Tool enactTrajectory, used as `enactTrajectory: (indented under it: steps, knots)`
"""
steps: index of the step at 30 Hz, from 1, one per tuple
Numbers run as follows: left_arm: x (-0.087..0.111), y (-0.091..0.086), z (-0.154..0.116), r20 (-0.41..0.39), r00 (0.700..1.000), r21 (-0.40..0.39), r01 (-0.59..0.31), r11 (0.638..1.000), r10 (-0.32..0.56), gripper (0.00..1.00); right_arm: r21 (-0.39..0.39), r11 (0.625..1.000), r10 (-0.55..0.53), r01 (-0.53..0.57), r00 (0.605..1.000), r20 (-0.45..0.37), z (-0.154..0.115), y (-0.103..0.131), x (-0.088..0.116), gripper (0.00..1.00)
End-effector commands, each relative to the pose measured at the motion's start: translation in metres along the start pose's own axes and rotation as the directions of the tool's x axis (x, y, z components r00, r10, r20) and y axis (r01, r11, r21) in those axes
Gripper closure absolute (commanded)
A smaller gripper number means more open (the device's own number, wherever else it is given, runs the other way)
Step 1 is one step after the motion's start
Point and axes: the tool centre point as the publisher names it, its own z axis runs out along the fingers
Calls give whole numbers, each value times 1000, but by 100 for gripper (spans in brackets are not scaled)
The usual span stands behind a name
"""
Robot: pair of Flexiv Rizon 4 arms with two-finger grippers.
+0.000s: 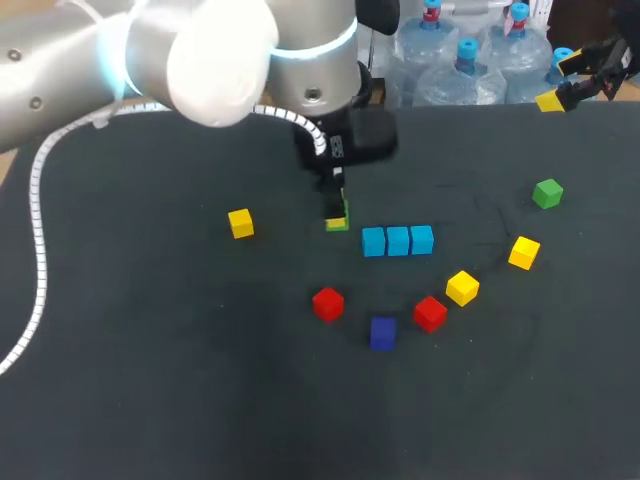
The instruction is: Place the blue cubes, place green cubes on the blue cubes, place the yellow cubes on the green cubes, then place the red cubes on the yellow cubes, and place purple cube on the red cubes.
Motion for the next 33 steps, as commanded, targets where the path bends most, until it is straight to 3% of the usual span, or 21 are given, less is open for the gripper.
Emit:
enactTrajectory:
  steps: [1,10,20,33]
  knots:
    - [-16,7,1,-61,997,8,-41,999,41,100,1,1000,0,0,1000,1,0,0,0,0]
    - [-30,18,7,-67,995,23,-70,997,71,100,1,1000,0,0,1000,1,0,0,0,0]
    - [-29,30,19,-3,999,38,43,998,-43,100,1,1000,0,0,1000,1,0,0,0,0]
    - [-58,31,27,-18,999,80,-41,996,42,100,1,1000,0,0,1000,1,0,0,0,0]
